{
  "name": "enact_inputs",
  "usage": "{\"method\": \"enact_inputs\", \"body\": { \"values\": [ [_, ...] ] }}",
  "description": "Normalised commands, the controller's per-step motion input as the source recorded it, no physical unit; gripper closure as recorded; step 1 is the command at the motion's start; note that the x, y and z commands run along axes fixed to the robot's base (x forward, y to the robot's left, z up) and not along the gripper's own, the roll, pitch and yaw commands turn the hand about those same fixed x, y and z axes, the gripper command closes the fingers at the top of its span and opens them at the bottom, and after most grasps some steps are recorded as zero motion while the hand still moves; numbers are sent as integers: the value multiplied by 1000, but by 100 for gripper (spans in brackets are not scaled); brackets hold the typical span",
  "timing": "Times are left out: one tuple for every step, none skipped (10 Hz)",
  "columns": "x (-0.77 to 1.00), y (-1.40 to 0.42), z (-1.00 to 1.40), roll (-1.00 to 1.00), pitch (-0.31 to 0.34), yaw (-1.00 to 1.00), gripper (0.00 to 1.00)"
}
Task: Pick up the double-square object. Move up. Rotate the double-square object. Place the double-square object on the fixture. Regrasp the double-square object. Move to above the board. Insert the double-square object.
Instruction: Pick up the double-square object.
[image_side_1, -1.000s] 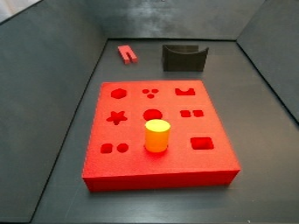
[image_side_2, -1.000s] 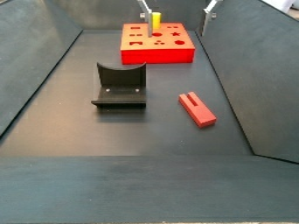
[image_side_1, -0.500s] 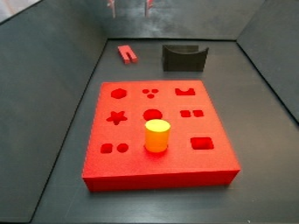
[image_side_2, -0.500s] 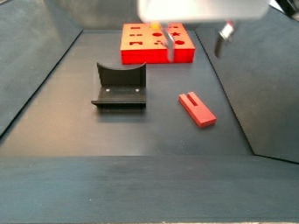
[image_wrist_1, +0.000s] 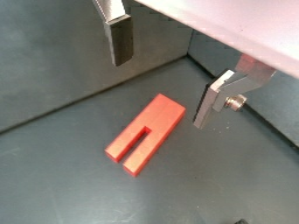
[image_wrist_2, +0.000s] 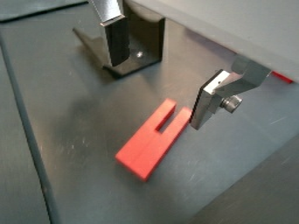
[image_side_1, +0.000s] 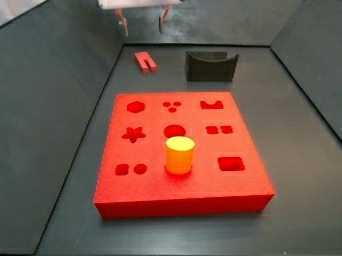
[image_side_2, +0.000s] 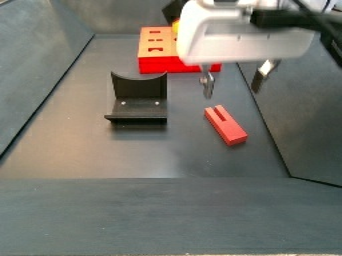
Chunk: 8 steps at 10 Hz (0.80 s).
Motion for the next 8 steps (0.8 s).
{"method": "enact_inputs", "body": {
  "values": [
    [0,154,-1000,50,-100,123,0],
    [0,149,-1000,46,-97,126,0],
    [0,143,-1000,49,-87,126,0],
    [0,140,-1000,51,-81,126,0],
    [0,126,-1000,50,-74,111,0],
    [0,114,-1000,44,-81,103,0],
    [0,100,-1000,41,-84,86,0],
    [0,63,-1000,43,-87,51,0]
  ]
}}
